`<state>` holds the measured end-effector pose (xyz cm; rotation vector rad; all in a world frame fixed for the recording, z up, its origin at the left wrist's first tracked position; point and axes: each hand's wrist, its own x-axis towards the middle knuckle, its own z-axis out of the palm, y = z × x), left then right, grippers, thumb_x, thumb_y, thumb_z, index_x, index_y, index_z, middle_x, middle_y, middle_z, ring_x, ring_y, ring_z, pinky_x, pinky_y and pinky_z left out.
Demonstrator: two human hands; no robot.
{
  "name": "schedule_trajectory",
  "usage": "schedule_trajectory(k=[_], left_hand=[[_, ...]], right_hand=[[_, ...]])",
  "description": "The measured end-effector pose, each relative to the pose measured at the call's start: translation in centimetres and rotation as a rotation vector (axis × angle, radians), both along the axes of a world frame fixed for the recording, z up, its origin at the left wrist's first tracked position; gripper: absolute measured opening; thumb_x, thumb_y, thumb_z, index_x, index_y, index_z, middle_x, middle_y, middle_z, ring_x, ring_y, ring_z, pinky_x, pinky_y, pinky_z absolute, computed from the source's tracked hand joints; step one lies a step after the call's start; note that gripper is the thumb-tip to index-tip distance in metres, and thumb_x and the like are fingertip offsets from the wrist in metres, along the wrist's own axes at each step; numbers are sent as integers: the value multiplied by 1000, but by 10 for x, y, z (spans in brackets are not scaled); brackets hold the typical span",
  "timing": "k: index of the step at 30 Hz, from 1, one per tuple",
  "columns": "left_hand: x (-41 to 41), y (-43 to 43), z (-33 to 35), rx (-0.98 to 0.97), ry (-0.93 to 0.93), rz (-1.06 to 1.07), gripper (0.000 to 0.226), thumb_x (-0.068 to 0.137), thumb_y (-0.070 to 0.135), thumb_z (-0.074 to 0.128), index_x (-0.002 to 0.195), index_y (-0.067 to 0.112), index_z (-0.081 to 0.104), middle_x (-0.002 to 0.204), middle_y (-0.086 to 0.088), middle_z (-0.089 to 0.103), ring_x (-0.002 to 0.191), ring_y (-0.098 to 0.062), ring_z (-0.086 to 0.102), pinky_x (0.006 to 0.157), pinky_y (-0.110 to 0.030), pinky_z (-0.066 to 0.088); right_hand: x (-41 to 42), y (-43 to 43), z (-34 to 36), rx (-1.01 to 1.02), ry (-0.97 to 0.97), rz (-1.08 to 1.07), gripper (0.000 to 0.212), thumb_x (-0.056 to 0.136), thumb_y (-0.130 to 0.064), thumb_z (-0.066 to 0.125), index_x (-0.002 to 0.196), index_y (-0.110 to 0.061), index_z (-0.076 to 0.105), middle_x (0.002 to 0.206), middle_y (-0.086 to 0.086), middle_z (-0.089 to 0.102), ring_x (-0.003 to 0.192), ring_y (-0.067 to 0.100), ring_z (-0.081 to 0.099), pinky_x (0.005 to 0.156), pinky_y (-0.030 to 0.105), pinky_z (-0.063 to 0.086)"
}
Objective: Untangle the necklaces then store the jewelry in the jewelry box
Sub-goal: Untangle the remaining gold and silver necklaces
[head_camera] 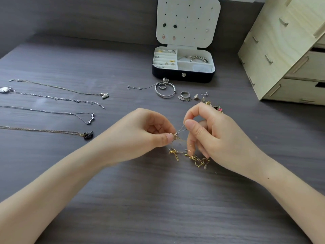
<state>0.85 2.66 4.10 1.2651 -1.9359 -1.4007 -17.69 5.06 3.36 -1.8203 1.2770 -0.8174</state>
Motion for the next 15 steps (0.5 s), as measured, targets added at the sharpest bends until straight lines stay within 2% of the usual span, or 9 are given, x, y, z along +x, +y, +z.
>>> schedule_trajectory(k=[2,6,9,11,13,15], left_hand=[[0,0,1,39,4,-3,18,68,31,61,80,22,72,83,-8,72,85,-34,62,85,-48,48],[0,0,4,118,19,9,19,65,32,63,81,28,72,90,-12,70,86,-27,61,92,-45,46],[1,-1,5,165,28,11,17,63,32,65,78,26,73,84,-9,69,79,-16,59,82,-35,44],[2,-1,5,183,22,6,17,62,32,67,76,25,73,80,-9,67,77,-12,56,79,-30,40],[2,-1,6,192,17,2,17,62,32,67,76,24,73,79,-11,67,75,-12,55,79,-30,38],[1,-1,6,200,19,7,18,61,32,67,75,23,73,77,-6,69,73,-10,56,77,-27,39]], right_hand=[[0,0,-2,-44,21,-14,10,97,-16,46,87,-16,47,48,1,58,37,6,46,46,11,33],[0,-2,-6,-119,64,-38,10,97,-21,48,87,-20,49,48,-3,53,41,7,45,48,13,33],[-1,-1,-5,-158,54,-42,6,90,-26,50,86,-23,50,52,2,48,46,10,38,49,21,31],[-2,0,-3,-165,21,-37,6,88,-26,53,85,-22,53,52,1,42,48,9,35,50,18,29],[-3,2,-1,-154,2,-20,7,85,-29,58,82,-22,57,54,-1,44,51,9,37,52,16,30],[-4,3,-1,-157,32,-12,11,81,-34,63,77,-25,59,57,-2,49,53,10,43,54,18,34]])
